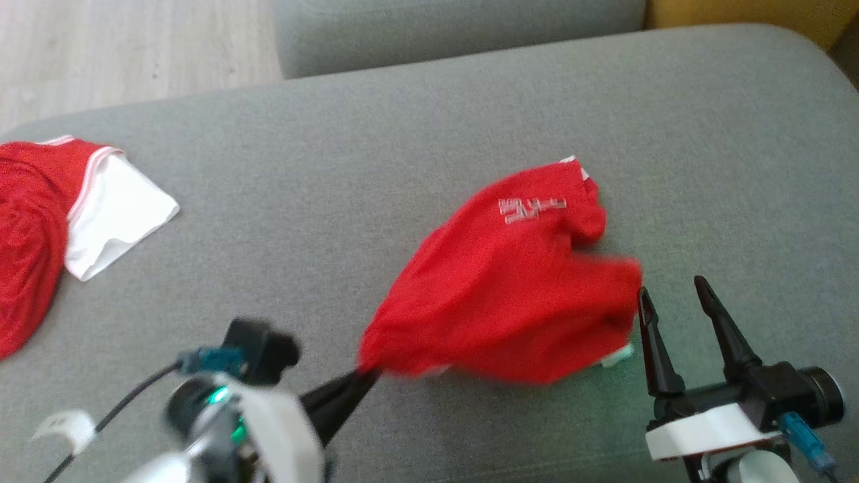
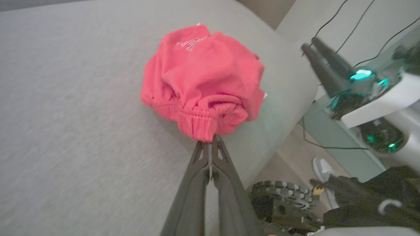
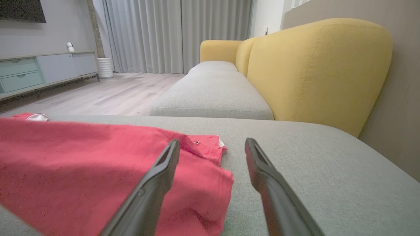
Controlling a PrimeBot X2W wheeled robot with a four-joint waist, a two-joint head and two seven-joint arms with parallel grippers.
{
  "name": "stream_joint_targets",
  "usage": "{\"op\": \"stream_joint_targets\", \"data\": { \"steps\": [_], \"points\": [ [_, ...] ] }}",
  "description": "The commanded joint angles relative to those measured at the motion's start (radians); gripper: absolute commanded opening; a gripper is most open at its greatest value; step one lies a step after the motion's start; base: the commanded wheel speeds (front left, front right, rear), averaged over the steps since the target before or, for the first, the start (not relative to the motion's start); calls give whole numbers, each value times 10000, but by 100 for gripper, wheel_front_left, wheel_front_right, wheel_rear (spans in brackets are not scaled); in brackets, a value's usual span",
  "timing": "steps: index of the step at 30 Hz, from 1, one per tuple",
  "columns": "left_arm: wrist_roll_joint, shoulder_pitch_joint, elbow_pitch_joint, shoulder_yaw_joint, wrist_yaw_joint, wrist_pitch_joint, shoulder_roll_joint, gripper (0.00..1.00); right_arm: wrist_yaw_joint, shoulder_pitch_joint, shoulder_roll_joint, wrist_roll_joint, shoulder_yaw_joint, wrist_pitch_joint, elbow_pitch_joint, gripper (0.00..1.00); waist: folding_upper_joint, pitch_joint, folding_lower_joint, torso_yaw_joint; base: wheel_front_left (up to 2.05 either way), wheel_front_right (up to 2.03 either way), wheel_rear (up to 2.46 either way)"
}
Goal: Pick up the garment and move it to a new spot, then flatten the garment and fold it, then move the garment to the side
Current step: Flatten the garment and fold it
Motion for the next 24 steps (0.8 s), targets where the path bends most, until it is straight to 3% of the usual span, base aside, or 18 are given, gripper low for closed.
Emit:
{"op": "stream_joint_targets", "data": {
  "steps": [1,4,7,8,10,11,14,20,24],
  "points": [
    [70,70,-429,548,326,366,990,0,-7,-59,-83,-37,211,-107,-261,100,0,-183,0,103,0,0,0],
    [-19,713,-299,555,744,621,1686,0,-7,1,-82,-2,239,-107,-259,100,0,-227,0,90,0,0,0],
    [-58,1161,175,579,1004,325,1706,0,-7,43,-82,24,250,-107,-228,100,0,-224,0,73,0,0,0],
    [-38,1255,378,619,1123,118,1580,6,-7,53,-88,27,262,-107,-216,100,0,-223,0,66,0,0,0],
    [79,1393,709,603,1262,-220,1355,63,-7,60,-111,36,301,-107,-200,100,0,-226,0,25,0,0,0],
    [179,1529,941,590,1428,-457,1212,100,-7,54,-144,38,317,-107,-190,100,0,-230,0,-43,0,0,0],
    [271,1650,1005,745,1736,-768,1145,100,-7,47,-164,34,284,-107,-208,100,0,-242,0,-102,0,0,0],
    [704,1879,212,1664,2988,-1822,1348,100,-7,120,-226,30,227,-107,-273,100,0,-268,0,-219,0,0,0],
    [699,1382,-631,1473,2477,-2072,738,100,-7,57,-228,7,275,-107,-309,100,0,-115,0,-278,0,0,0]
  ]
}}
